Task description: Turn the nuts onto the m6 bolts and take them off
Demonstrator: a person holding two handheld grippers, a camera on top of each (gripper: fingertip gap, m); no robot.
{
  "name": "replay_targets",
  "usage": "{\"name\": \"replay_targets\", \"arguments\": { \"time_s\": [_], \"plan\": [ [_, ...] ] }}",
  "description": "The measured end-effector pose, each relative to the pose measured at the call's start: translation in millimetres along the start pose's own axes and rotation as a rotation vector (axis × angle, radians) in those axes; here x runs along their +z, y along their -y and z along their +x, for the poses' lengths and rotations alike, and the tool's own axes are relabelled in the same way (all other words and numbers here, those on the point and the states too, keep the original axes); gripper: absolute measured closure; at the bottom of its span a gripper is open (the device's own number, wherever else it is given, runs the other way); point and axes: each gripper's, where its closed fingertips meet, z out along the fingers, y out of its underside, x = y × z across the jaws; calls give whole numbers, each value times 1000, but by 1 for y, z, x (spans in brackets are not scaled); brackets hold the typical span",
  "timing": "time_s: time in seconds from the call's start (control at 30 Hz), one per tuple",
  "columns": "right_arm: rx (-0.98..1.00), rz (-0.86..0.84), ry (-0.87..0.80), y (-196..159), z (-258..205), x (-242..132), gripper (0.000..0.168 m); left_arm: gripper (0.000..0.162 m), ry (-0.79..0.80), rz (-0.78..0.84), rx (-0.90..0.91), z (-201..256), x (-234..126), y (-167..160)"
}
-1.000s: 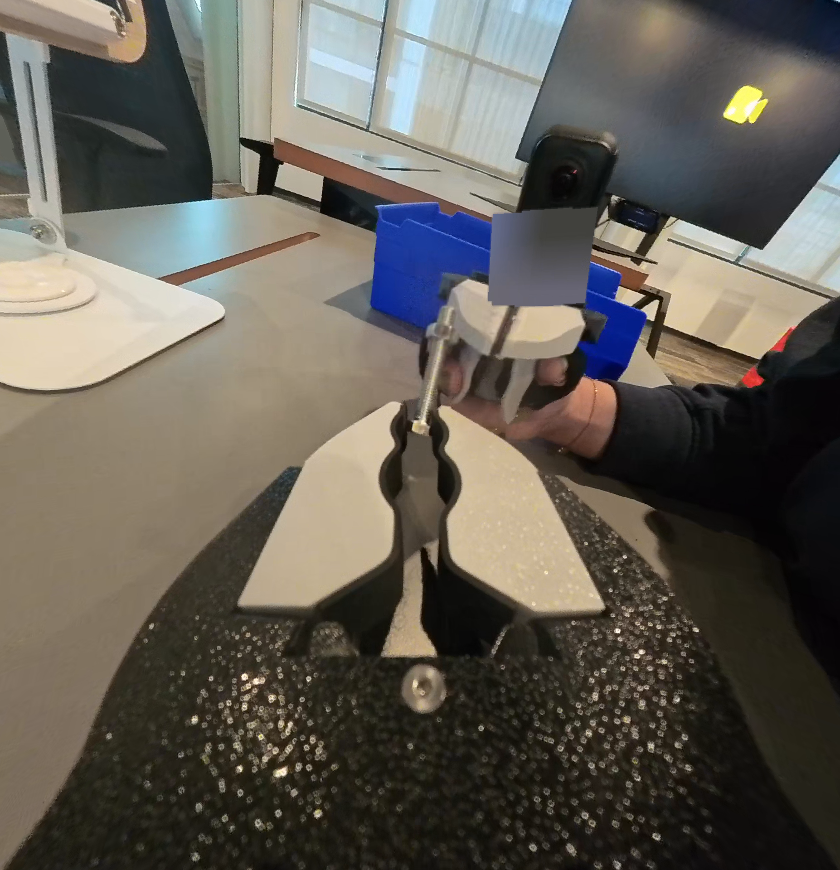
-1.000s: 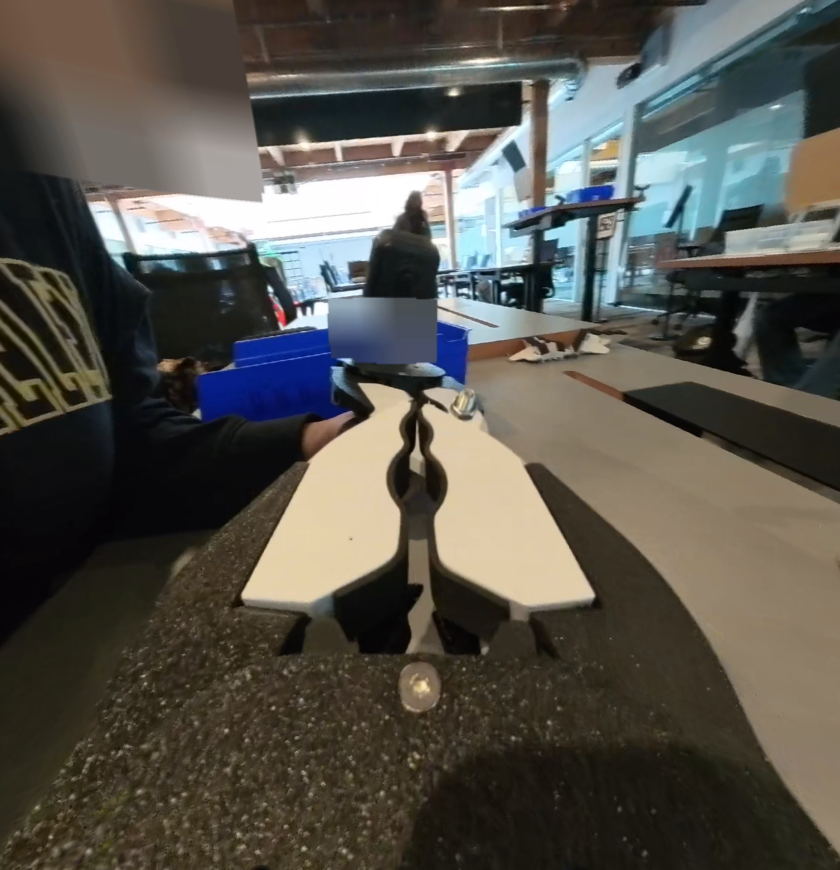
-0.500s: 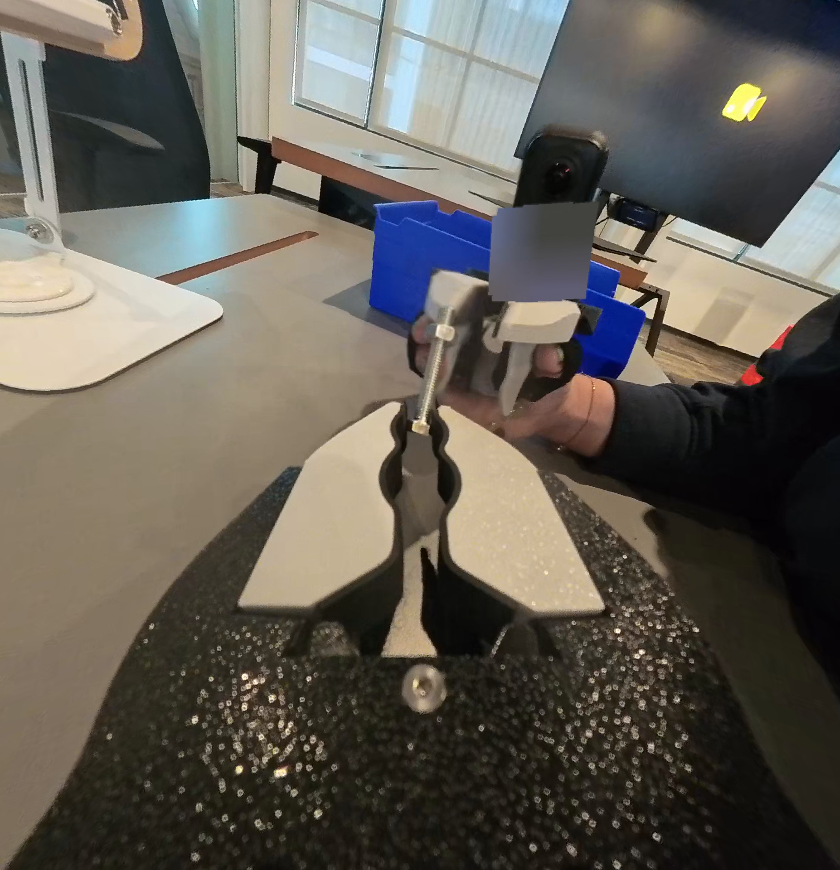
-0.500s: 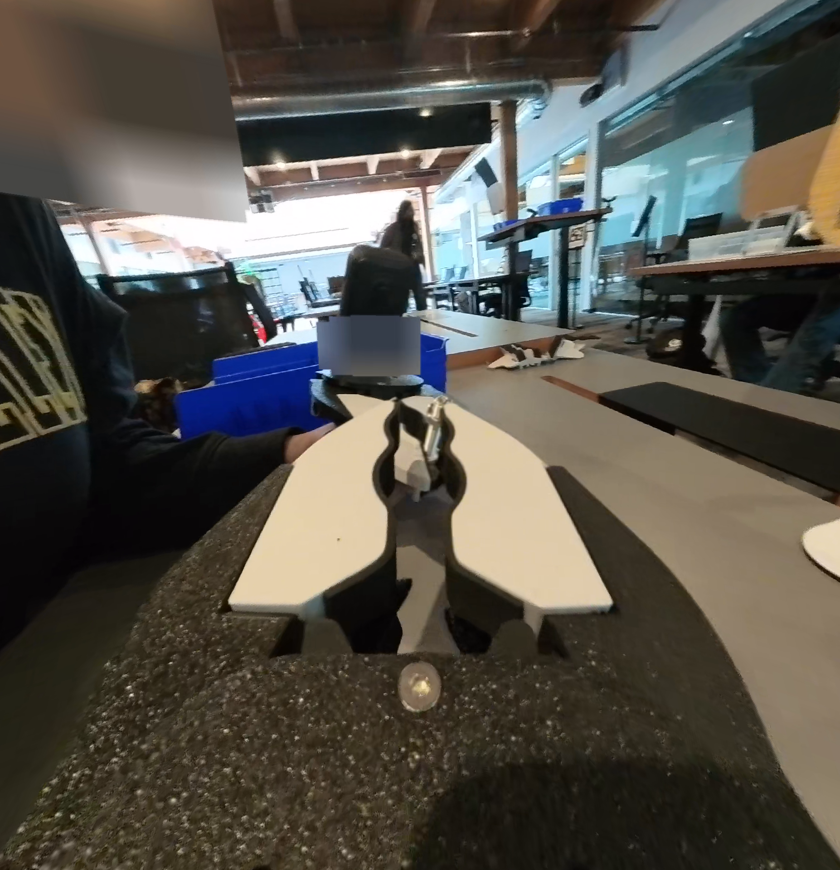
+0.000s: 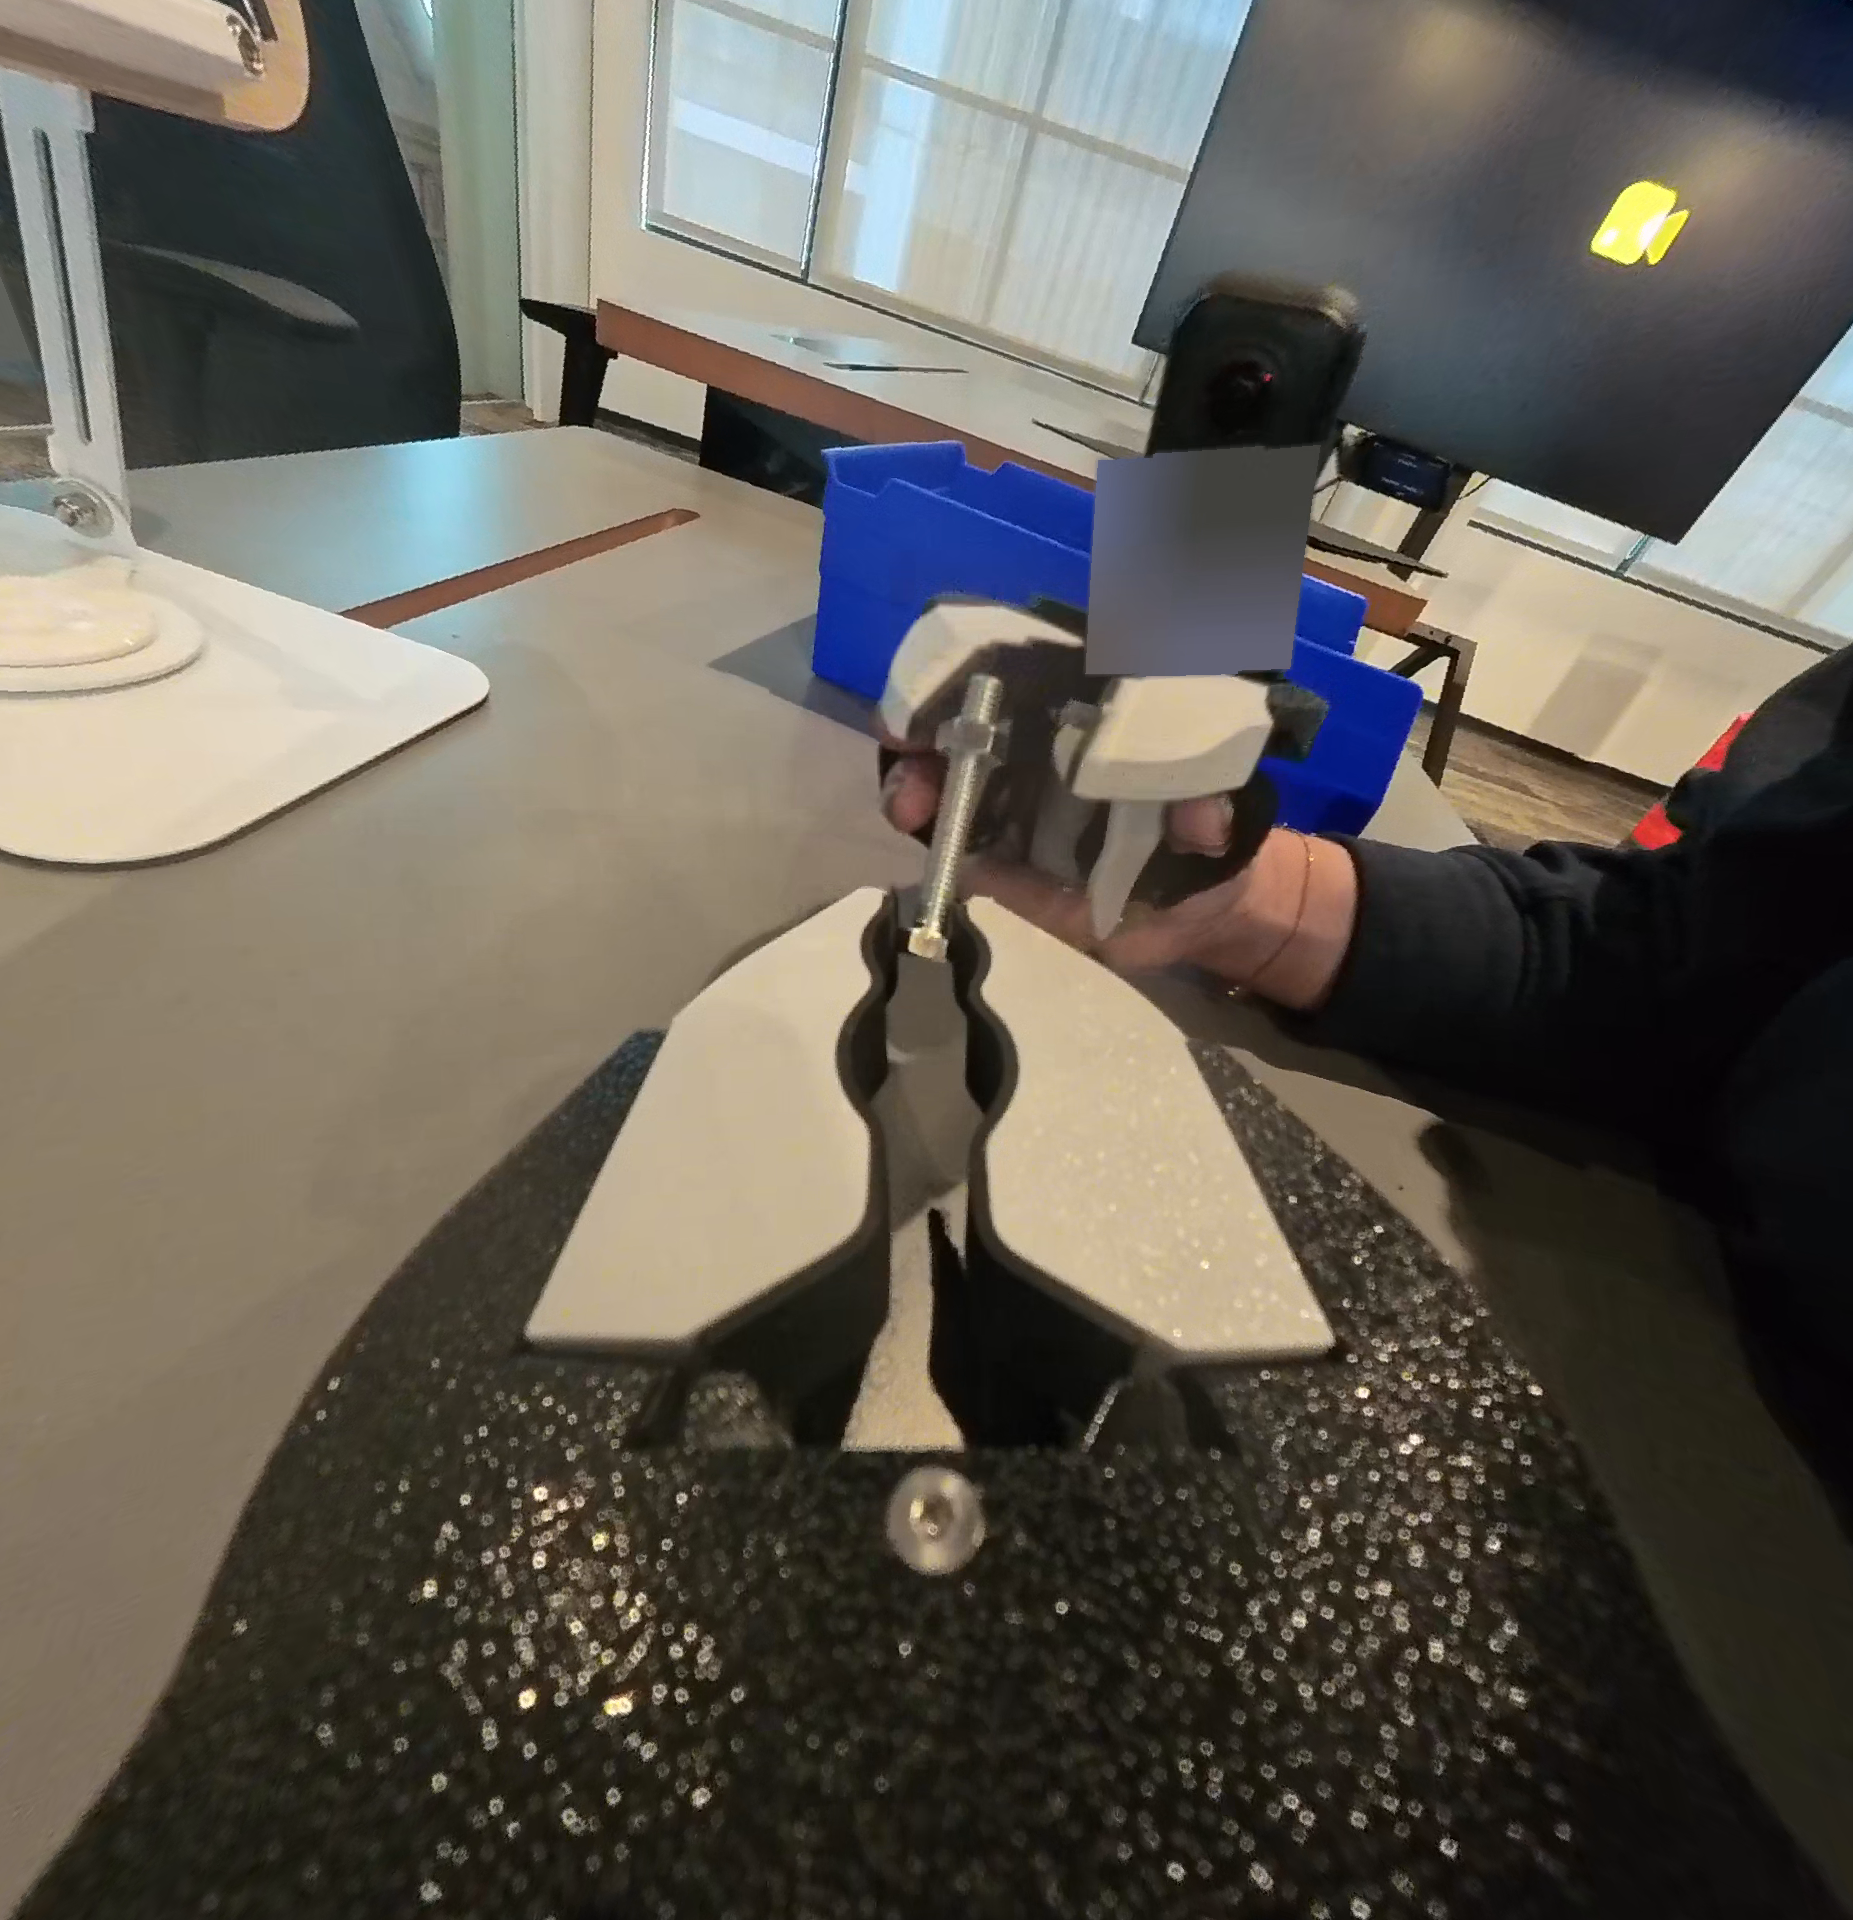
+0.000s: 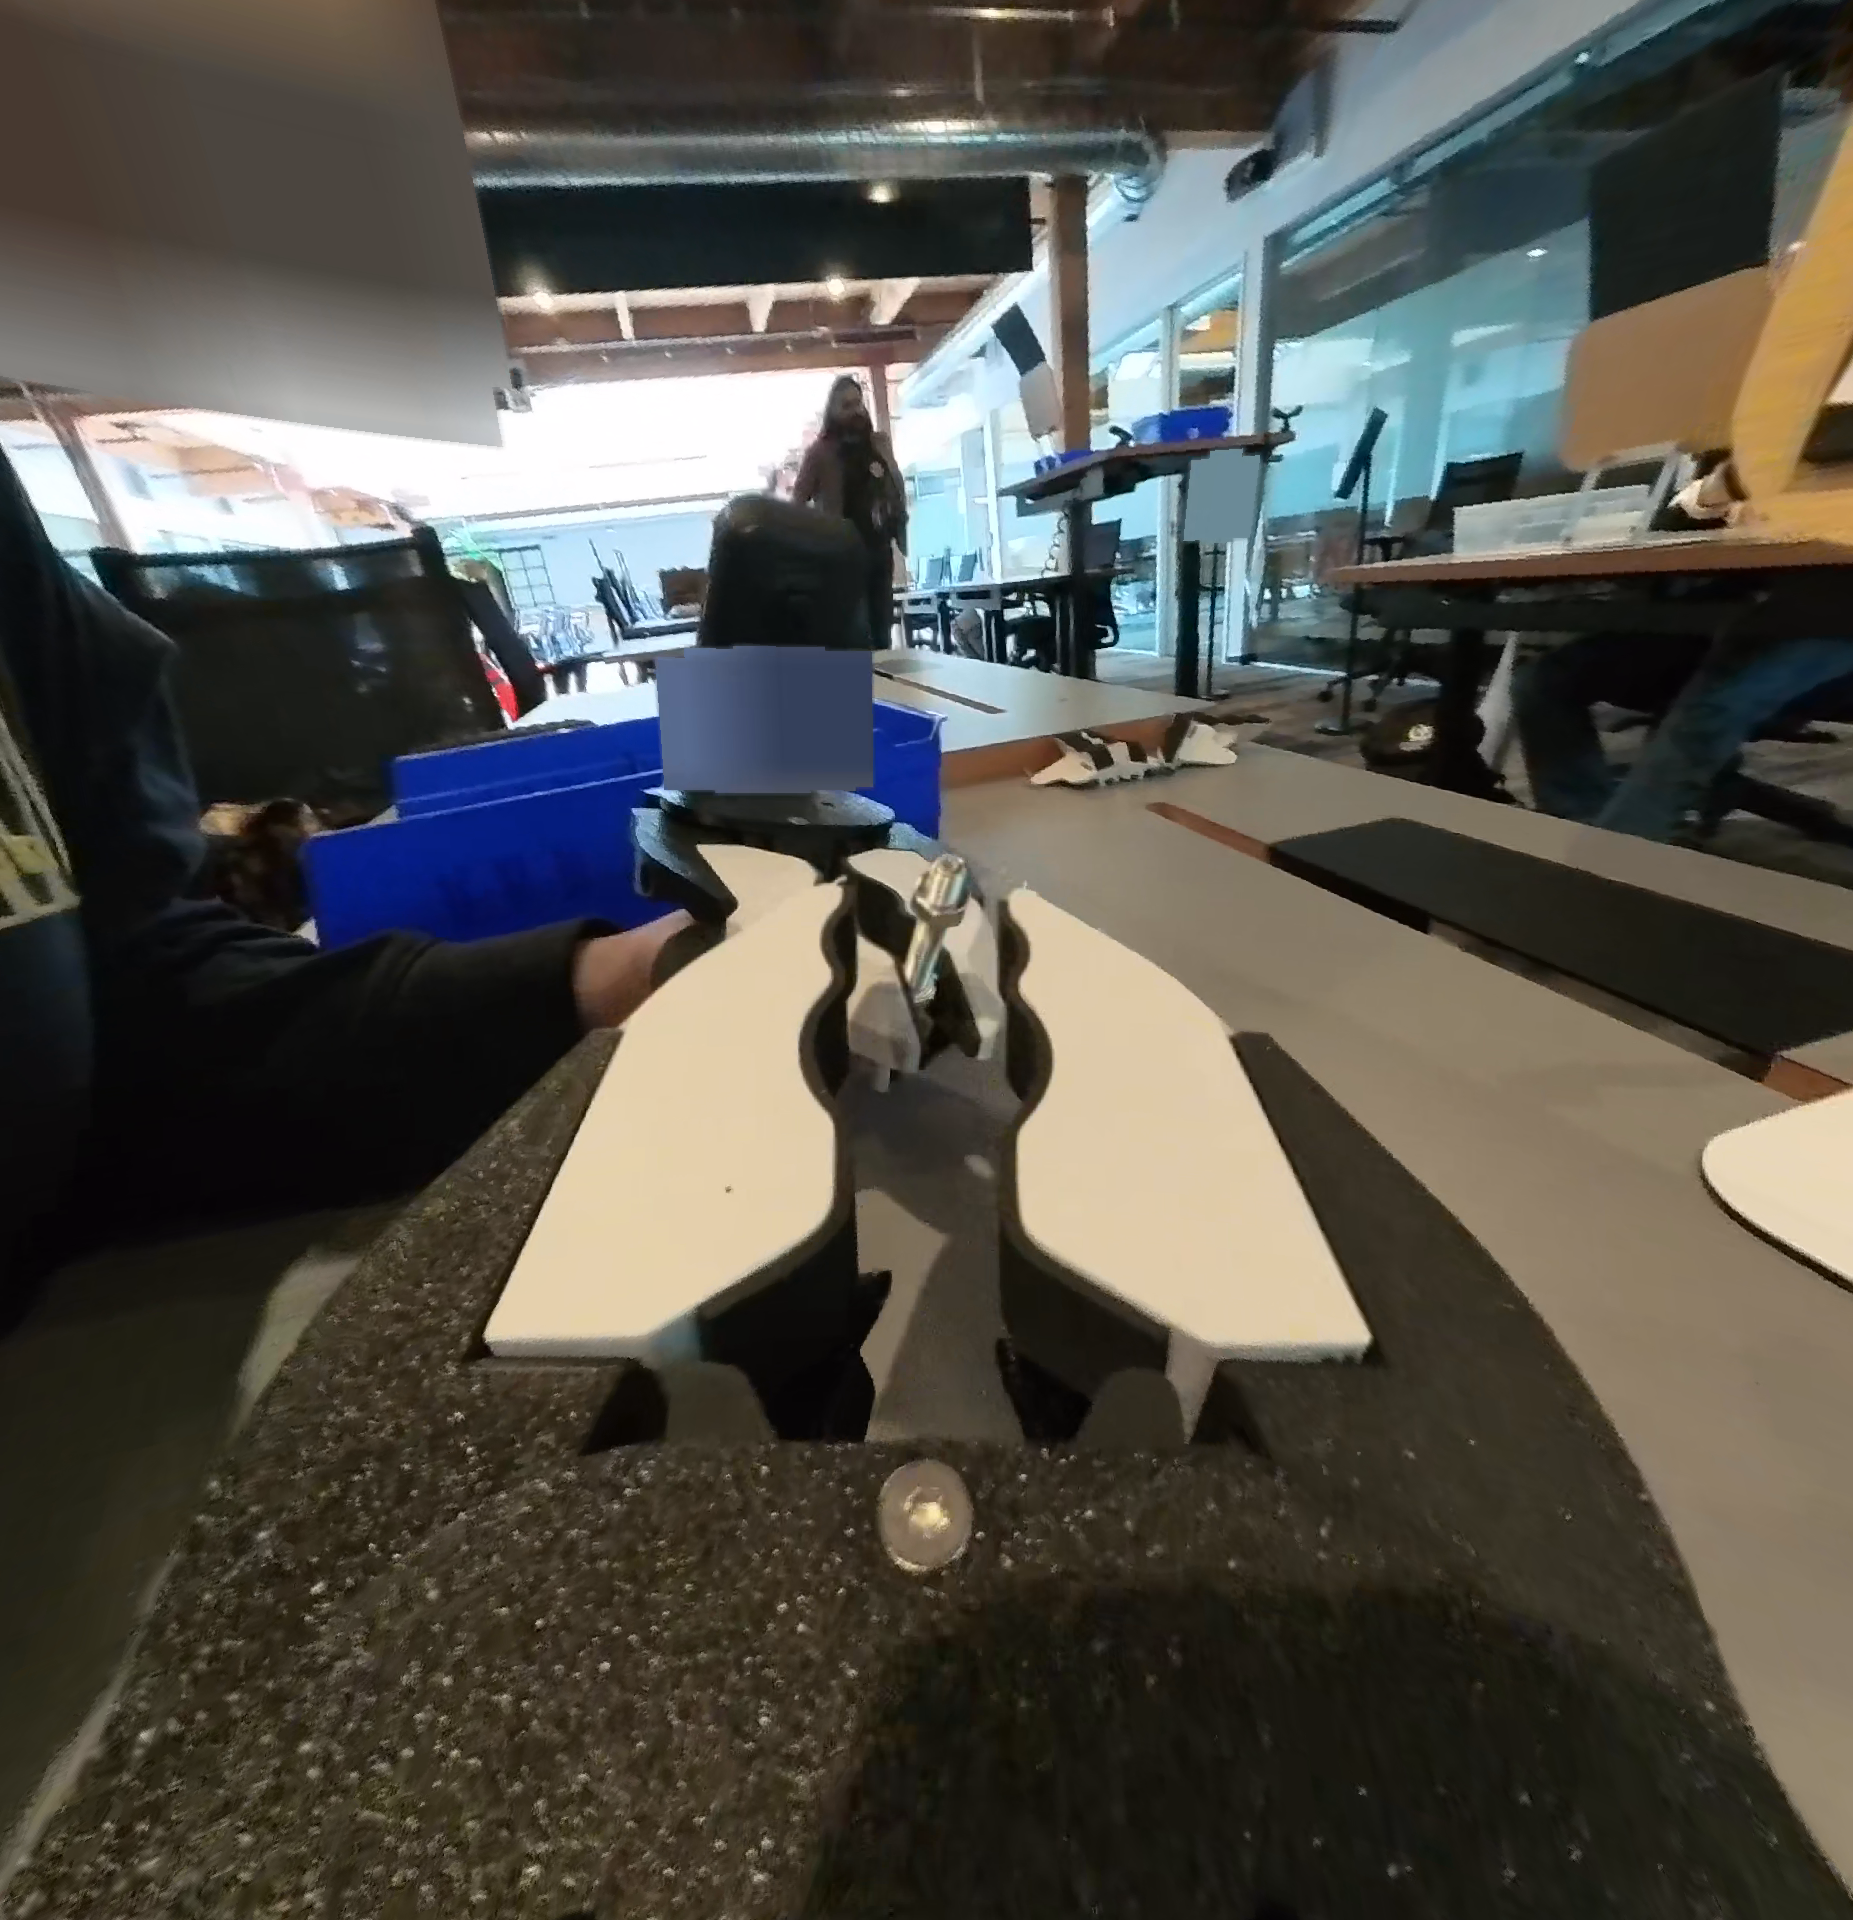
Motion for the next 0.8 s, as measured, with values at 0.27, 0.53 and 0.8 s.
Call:
{"name": "replay_targets", "arguments": {
  "time_s": [0.27,0.53,0.8],
  "plan": [
    [26,18,12,4,1,-4,151,152,-2,0,1,0,0,0],
    [47,-25,11,-4,0,3,138,152,-37,-26,22,7,3,-3],
    [65,-29,53,-4,-5,3,157,152,-69,-39,18,12,5,-6]
  ]
}}
